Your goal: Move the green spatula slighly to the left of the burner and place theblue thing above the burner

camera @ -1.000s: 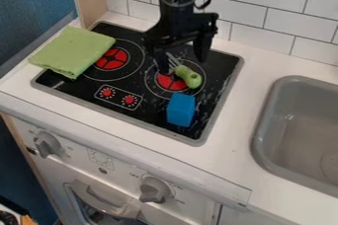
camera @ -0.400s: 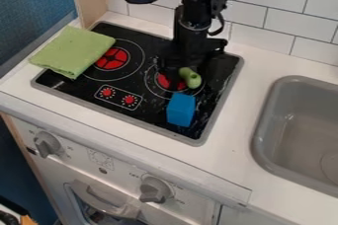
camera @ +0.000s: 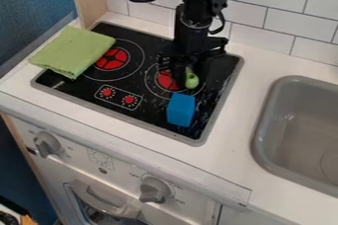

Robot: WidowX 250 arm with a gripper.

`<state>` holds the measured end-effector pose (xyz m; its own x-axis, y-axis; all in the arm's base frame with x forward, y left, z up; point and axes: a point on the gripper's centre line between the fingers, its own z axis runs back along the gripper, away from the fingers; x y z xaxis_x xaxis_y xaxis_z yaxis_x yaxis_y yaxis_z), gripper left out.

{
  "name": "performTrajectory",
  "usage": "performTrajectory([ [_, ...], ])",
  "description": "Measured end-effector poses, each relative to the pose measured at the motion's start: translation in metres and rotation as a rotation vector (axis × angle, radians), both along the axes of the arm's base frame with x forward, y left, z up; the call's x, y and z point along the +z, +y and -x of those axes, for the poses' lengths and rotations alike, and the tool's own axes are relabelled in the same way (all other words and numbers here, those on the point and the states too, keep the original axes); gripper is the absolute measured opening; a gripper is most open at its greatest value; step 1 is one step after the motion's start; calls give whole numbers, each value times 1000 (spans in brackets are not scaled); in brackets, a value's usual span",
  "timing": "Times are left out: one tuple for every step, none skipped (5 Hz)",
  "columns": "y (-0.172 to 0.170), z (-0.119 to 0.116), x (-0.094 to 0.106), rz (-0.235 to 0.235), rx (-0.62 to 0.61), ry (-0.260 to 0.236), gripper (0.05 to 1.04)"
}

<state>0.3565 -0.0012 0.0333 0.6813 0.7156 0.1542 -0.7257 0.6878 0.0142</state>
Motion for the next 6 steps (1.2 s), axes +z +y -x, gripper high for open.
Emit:
performTrajectory([
  [5,-6,8,-37,-84,3,419],
  [7,0,26,-24,-155,-9,419],
  [8,19,55,-60,-226,-43,419],
  [-6,60,67,-99,-307,-47,419],
  [-22,101,70,-79,-398,-32,419],
  [-44,141,66,-82,-519,18,419],
])
